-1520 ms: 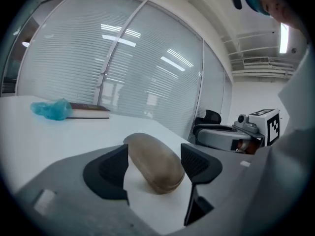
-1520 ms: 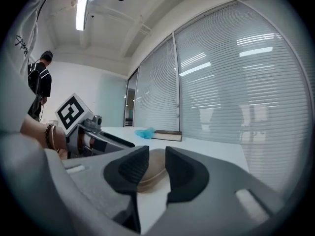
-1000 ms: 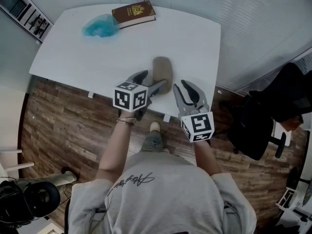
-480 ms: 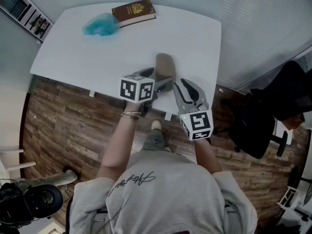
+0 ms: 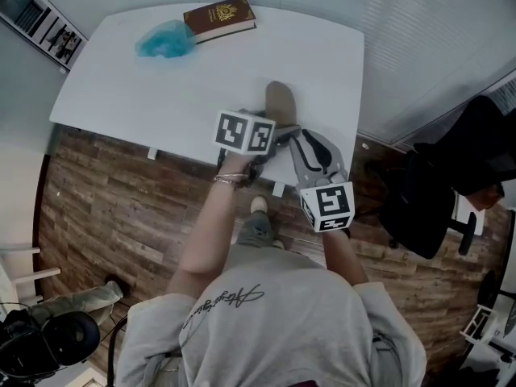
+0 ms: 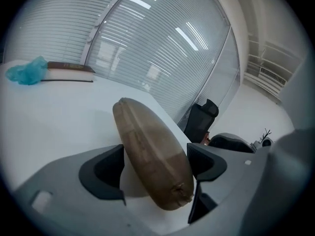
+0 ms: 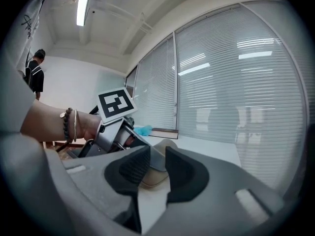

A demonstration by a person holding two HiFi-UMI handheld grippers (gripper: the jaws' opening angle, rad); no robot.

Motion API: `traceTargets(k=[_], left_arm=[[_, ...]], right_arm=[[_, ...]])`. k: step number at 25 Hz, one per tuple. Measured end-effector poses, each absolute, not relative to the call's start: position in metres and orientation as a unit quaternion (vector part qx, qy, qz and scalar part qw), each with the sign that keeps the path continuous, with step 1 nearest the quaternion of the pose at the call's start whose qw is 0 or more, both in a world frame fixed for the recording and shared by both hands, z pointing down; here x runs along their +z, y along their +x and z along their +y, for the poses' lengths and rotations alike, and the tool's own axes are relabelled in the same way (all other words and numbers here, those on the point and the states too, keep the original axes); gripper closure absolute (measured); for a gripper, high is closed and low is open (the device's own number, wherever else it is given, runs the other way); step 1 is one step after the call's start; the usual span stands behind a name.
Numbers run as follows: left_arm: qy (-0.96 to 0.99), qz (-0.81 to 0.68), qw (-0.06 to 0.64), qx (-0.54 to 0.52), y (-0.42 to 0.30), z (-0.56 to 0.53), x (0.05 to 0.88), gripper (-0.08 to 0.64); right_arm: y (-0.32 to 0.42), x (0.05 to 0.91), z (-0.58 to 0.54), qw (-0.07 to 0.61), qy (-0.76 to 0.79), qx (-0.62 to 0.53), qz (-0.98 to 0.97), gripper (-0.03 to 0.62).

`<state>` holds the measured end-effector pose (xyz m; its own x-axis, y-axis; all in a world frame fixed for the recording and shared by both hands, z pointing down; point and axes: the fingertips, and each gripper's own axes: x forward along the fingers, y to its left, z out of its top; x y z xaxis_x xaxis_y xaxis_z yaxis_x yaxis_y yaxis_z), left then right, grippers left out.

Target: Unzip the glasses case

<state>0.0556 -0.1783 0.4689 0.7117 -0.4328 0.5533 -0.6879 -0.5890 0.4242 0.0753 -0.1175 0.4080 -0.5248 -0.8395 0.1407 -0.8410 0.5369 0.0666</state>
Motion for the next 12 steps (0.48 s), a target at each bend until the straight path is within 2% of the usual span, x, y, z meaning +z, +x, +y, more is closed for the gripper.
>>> traceTargets(k=[8,9,11,12], left_arm=[[0.868,-0.321,0.31,0.219,0.0651,-0.1749,0.4733,0.167],[0.868,-0.321,0.308,0.218,0.066,-0.1743,0.4733,0.18],[0.87,-0.322,0.306,0.213,0.0673,-0.1736,0.4723,0.281],[0.871,-0.323,0.307,0.207,0.0672,-0.1738,0.4717,0.281]], right_arm=[[0.0818,0.4047,-0.1111,0.073,0.491,0.002,-0.868,0.495],[0.0824,0.4042,-0.1108,0.073,0.492,0.002,-0.867,0.495],[0.0839,0.4038,-0.1097,0.073,0.494,0.002,-0.866,0.495],[0.0845,0.4035,-0.1092,0.072,0.495,0.002,-0.866,0.495]])
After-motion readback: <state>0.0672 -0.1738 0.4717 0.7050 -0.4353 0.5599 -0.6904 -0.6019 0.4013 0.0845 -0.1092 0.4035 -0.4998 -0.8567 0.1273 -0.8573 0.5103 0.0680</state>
